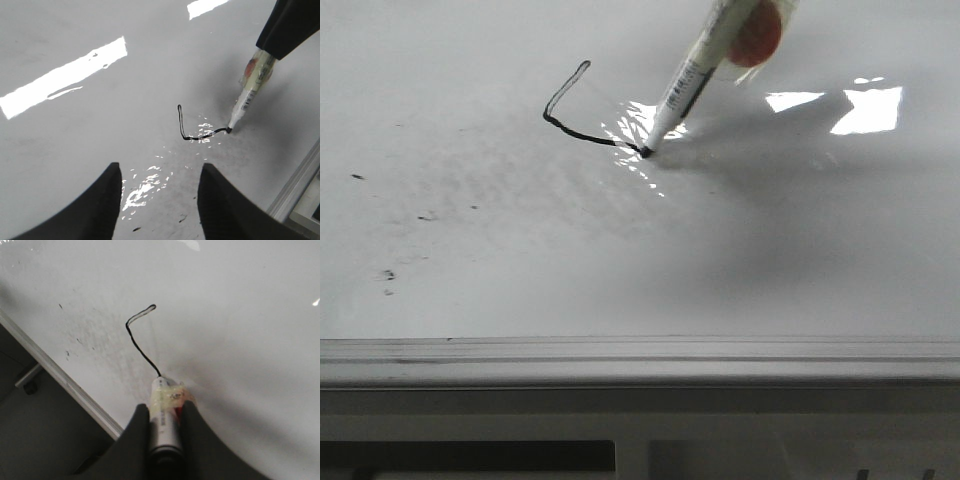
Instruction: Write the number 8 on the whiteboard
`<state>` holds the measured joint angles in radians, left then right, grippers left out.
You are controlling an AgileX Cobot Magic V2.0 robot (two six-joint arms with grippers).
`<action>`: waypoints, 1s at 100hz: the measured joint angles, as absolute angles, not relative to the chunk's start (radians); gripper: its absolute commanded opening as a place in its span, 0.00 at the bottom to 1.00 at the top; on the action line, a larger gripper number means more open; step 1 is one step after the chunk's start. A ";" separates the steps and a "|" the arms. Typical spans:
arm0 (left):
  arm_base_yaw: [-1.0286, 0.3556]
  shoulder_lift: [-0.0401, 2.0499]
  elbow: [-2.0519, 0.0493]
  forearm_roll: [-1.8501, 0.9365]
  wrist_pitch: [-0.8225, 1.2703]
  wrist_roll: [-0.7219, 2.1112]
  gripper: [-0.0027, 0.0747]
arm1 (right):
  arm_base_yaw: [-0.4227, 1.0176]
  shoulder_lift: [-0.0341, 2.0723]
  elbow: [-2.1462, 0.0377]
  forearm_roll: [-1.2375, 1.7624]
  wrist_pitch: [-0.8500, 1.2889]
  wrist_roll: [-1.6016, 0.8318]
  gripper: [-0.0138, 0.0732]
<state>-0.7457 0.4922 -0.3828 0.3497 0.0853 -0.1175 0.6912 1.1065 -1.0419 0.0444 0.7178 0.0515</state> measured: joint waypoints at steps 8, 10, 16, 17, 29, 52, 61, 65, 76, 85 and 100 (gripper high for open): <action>-0.742 0.492 -0.383 0.350 0.084 -0.118 0.45 | 0.729 1.132 -1.036 0.044 0.686 0.052 0.09; -0.740 0.492 -0.383 0.350 0.084 -0.118 0.45 | 0.740 1.137 -1.033 0.047 0.671 0.052 0.09; -0.740 0.492 -0.383 0.350 0.084 -0.118 0.45 | 0.758 1.159 -1.033 0.049 0.627 0.056 0.09; -0.740 0.492 -0.383 0.348 0.084 -0.118 0.45 | 0.759 1.160 -1.033 0.049 0.618 0.058 0.09; -0.740 0.492 -0.383 0.348 0.083 -0.118 0.45 | 0.740 1.165 -1.048 0.039 0.598 0.089 0.09; -0.740 0.492 -0.383 0.348 0.082 -0.118 0.45 | 0.681 1.131 -1.089 0.000 0.570 0.114 0.09; -0.740 0.494 -0.381 0.348 0.079 -0.118 0.45 | 0.687 1.135 -1.096 -0.017 0.563 0.114 0.09; -0.740 0.498 -0.379 0.348 0.078 -0.118 0.45 | 0.694 1.142 -1.096 -0.023 0.558 0.114 0.09; -0.740 0.531 -0.377 0.343 0.073 -0.118 0.45 | 0.732 1.148 -1.096 -0.038 0.551 0.114 0.09; -0.740 0.569 -0.377 0.341 0.035 -0.118 0.45 | 0.770 1.142 -1.096 -0.044 0.569 0.114 0.09; -0.740 0.670 -0.377 0.341 -0.062 -0.118 0.45 | 0.831 1.132 -1.096 -0.032 0.613 0.114 0.09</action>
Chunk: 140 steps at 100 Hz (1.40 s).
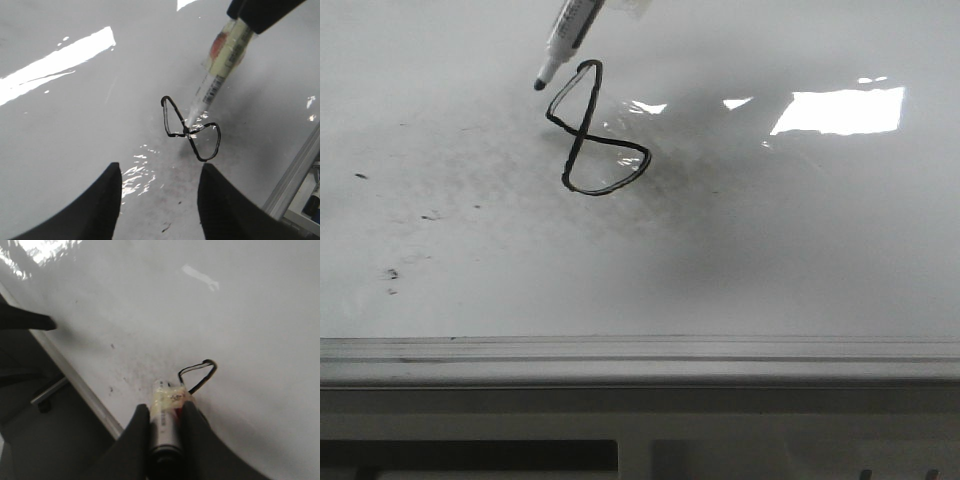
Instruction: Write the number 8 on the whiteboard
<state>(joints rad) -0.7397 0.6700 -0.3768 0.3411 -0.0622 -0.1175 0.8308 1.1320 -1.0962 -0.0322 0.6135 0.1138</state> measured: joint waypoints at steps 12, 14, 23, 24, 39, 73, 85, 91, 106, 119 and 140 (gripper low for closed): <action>-0.753 0.776 -0.377 0.359 -0.163 -0.118 0.45 | 0.861 1.136 -1.096 -0.024 0.653 0.114 0.09; -0.759 0.795 -0.377 0.367 -0.171 -0.118 0.45 | 0.864 1.138 -1.096 -0.023 0.657 0.114 0.09; -0.795 0.881 -0.377 0.390 -0.225 -0.118 0.45 | 0.871 1.151 -1.096 -0.010 0.663 0.116 0.09; -0.798 0.895 -0.377 0.392 -0.234 -0.118 0.45 | 0.872 1.151 -1.096 -0.010 0.663 0.116 0.09; -0.833 1.019 -0.377 0.394 -0.360 -0.119 0.45 | 0.880 1.168 -1.096 0.025 0.667 0.118 0.09; -0.833 1.109 -0.380 0.348 -0.474 -0.119 0.44 | 0.903 1.200 -1.096 0.032 0.715 0.122 0.09; -0.833 1.109 -0.380 0.349 -0.476 -0.119 0.40 | 0.903 1.211 -1.096 0.032 0.715 0.122 0.09; -0.833 1.109 -0.380 0.349 -0.476 -0.119 0.30 | 0.903 1.211 -1.096 0.032 0.715 0.122 0.09; -0.833 1.109 -0.381 0.357 -0.482 -0.119 0.01 | 0.903 1.211 -1.096 0.030 0.698 0.122 0.09; -0.835 1.109 -0.381 0.385 -0.482 -0.105 0.01 | 0.903 1.211 -1.096 0.030 0.701 0.122 0.09; -0.835 1.109 -0.381 0.389 -0.482 -0.103 0.01 | 0.903 1.211 -1.096 0.035 0.702 0.122 0.15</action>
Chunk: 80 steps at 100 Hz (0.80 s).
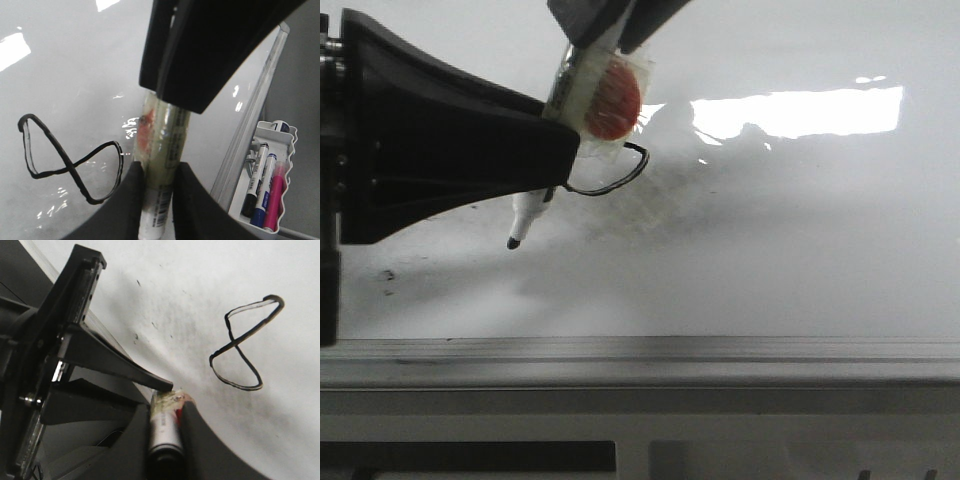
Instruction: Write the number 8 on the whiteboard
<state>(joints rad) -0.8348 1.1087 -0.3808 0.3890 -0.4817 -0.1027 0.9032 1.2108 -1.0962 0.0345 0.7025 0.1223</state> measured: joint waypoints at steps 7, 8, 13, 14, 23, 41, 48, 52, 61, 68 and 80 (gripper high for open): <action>-0.835 1.109 -0.381 0.389 -0.482 -0.103 0.01 | 0.903 1.211 -1.096 0.035 0.692 0.122 0.29; -0.835 1.109 -0.381 0.389 -0.482 -0.105 0.01 | 0.903 1.211 -1.096 0.035 0.690 0.122 0.32; -0.835 1.109 -0.381 0.385 -0.484 -0.109 0.01 | 0.903 1.211 -1.096 0.036 0.682 0.122 0.43; -0.835 1.109 -0.381 0.383 -0.484 -0.109 0.01 | 0.903 1.211 -1.096 0.036 0.683 0.122 0.44; -0.835 1.109 -0.381 0.365 -0.468 -0.115 0.01 | 0.903 1.211 -1.096 0.046 0.678 0.122 0.59; -0.835 1.082 -0.381 0.217 -0.383 -0.117 0.01 | 0.903 1.208 -1.096 0.055 0.653 0.122 0.60; -0.835 1.043 -0.381 0.103 -0.320 -0.117 0.01 | 0.903 1.193 -1.096 0.055 0.653 0.122 0.60; -0.835 1.015 -0.381 0.030 -0.288 -0.119 0.01 | 0.903 1.183 -1.096 0.055 0.653 0.122 0.60; -0.829 0.959 -0.381 -0.130 -0.231 -0.119 0.01 | 0.901 1.152 -1.096 0.055 0.649 0.122 0.60; -0.815 0.934 -0.381 -0.264 -0.179 -0.119 0.01 | 0.896 1.132 -1.096 0.055 0.643 0.122 0.60; -0.768 0.932 -0.381 -0.393 -0.106 -0.119 0.01 | 0.893 1.112 -1.096 0.055 0.637 0.125 0.60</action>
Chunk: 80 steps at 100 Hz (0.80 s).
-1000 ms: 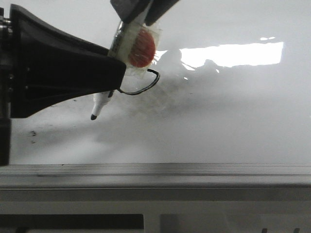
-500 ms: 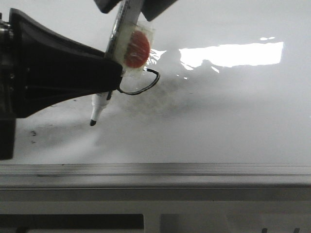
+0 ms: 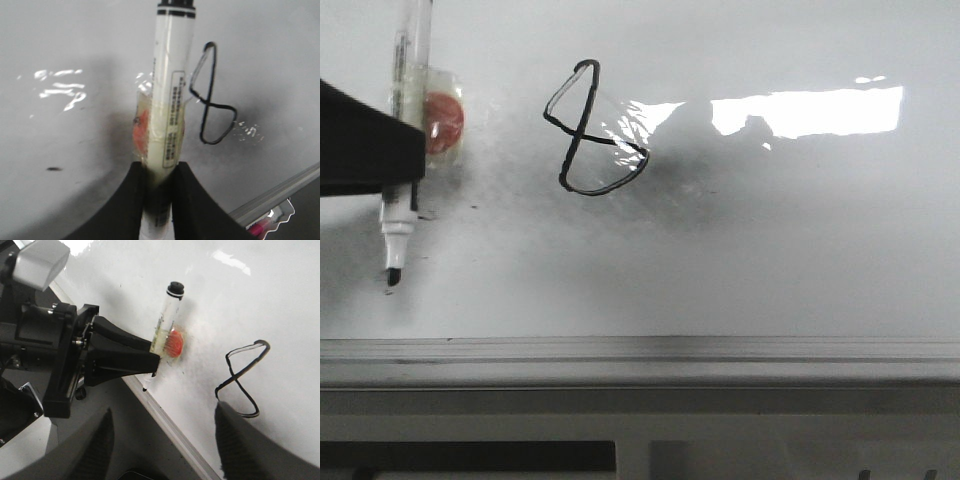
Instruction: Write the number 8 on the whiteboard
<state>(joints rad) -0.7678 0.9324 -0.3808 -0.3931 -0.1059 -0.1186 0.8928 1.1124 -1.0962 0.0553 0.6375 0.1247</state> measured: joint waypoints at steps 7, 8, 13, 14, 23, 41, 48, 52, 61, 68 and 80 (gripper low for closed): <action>-0.737 0.944 -0.381 -0.430 -0.086 -0.121 0.01 | 0.893 1.108 -1.096 0.055 0.637 0.129 0.60; -0.732 0.944 -0.381 -0.433 -0.087 -0.121 0.01 | 0.893 1.108 -1.096 0.055 0.637 0.129 0.60; -0.722 0.951 -0.382 -0.445 -0.084 -0.121 0.01 | 0.892 1.108 -1.096 0.055 0.637 0.129 0.60; -0.721 0.953 -0.382 -0.447 -0.084 -0.121 0.01 | 0.892 1.108 -1.096 0.055 0.637 0.129 0.60; -0.717 0.957 -0.382 -0.452 -0.082 -0.121 0.01 | 0.892 1.108 -1.096 0.055 0.639 0.129 0.60; -0.717 0.958 -0.382 -0.456 -0.082 -0.121 0.01 | 0.892 1.108 -1.096 0.055 0.639 0.131 0.60; -0.717 0.958 -0.382 -0.449 -0.082 -0.121 0.06 | 0.892 1.108 -1.096 0.055 0.639 0.131 0.60; -0.716 0.958 -0.382 -0.444 -0.082 -0.121 0.12 | 0.892 1.108 -1.096 0.056 0.639 0.131 0.60; -0.716 0.958 -0.382 -0.430 -0.082 -0.121 0.34 | 0.892 1.108 -1.096 0.056 0.641 0.131 0.60; -0.713 0.963 -0.382 -0.426 -0.082 -0.121 0.49 | 0.892 1.108 -1.096 0.056 0.641 0.131 0.60; -0.711 0.965 -0.383 -0.426 -0.082 -0.121 0.57 | 0.892 1.108 -1.096 0.056 0.643 0.131 0.60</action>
<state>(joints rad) -0.7110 0.9648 -0.3832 -0.4256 -0.0821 -0.1209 0.8921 1.1077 -1.0962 0.0557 0.6430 0.1310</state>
